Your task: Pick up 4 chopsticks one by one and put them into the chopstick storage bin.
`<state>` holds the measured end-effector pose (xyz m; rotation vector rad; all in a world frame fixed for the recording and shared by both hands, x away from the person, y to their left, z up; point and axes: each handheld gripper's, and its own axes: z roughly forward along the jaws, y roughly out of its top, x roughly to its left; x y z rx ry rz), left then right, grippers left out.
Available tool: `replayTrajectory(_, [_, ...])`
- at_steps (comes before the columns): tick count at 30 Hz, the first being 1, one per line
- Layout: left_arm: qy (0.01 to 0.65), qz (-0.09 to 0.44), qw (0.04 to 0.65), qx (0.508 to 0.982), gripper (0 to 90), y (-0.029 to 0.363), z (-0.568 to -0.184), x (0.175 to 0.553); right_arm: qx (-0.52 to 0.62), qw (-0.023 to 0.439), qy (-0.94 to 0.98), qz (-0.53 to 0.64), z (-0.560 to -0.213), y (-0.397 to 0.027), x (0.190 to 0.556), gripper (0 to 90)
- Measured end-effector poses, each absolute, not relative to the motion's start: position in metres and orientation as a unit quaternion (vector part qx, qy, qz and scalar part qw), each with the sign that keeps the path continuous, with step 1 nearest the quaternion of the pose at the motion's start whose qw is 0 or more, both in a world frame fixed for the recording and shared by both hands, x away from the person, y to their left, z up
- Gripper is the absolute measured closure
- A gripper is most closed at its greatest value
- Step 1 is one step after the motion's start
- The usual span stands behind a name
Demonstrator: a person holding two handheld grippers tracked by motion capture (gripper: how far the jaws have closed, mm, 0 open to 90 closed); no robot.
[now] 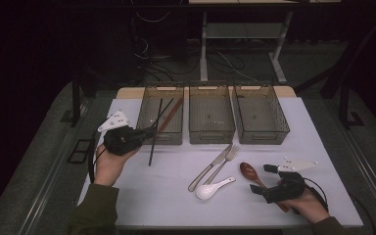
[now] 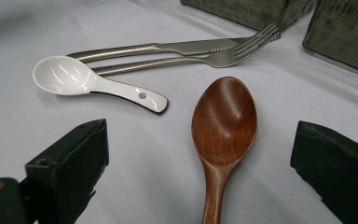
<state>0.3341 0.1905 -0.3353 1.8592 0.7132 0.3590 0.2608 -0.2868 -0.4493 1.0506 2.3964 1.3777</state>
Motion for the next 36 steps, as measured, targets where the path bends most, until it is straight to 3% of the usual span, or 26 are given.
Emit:
replayTrajectory(22, [0.306, 0.196, 0.520, 0.773, 85.2, 0.171, -0.292, 0.410, 0.352, 0.092, 0.807, 0.465, -0.449, -0.287, 0.261, 4.0])
replayTrajectory(36, [0.353, 0.197, 0.476, 0.781, 85.2, 0.171, -0.316, 0.449, 0.352, 0.091, 0.806, 0.466, -0.449, -0.288, 0.260, 4.0])
